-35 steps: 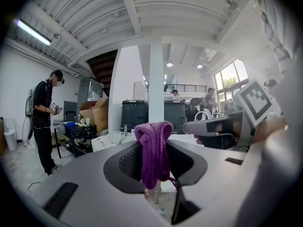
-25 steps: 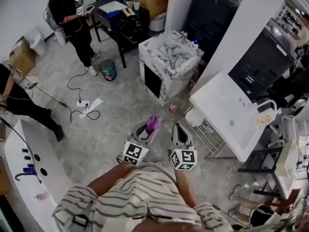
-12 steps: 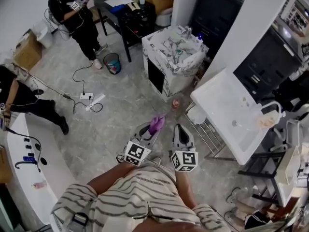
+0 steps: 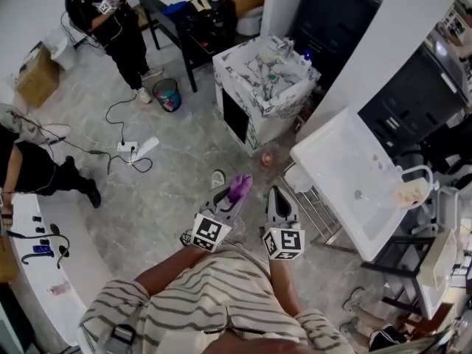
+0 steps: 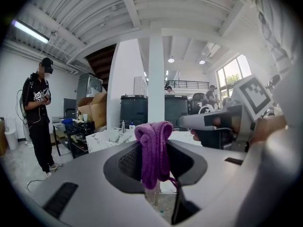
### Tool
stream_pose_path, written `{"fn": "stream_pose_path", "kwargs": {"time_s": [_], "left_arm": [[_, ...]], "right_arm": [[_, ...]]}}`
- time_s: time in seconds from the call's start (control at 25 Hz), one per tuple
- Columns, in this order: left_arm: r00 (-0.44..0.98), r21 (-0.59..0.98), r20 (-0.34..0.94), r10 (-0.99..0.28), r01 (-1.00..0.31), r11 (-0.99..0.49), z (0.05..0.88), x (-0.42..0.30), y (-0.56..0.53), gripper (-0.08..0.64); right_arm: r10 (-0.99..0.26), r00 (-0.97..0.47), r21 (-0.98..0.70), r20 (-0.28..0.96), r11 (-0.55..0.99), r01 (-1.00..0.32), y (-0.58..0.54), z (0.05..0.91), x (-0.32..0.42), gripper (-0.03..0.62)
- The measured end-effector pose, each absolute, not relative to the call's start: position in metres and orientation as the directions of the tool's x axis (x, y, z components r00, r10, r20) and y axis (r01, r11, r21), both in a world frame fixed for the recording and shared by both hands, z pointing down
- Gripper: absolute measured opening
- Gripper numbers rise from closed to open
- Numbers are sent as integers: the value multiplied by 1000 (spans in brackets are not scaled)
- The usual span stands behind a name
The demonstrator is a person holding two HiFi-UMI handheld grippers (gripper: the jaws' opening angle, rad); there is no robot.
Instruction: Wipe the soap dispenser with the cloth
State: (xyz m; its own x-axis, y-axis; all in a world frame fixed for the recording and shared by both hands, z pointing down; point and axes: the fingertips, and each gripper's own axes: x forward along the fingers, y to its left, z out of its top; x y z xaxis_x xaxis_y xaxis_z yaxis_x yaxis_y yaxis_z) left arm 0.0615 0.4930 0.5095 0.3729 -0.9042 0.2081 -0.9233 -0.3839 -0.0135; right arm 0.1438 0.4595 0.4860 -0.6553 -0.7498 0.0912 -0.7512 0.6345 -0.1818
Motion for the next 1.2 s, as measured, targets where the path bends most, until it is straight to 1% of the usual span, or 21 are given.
{"fn": "stream_pose_path", "kwargs": {"time_s": [0.4, 0.84, 1.2], "left_arm": [[428, 56, 205, -881, -903, -426, 520, 13, 330, 114], [546, 45, 189, -816, -835, -548, 482, -48, 144, 114], [616, 82, 201, -762, -786, -613, 484, -74, 55, 115]], "right_arm": [[-788, -602, -151, 131, 584, -797, 305, 492, 98, 5], [-860, -489, -143, 145, 471, -870, 121, 459, 40, 6], [-892, -414, -143, 181, 393, -909, 38, 460, 15, 6]]}}
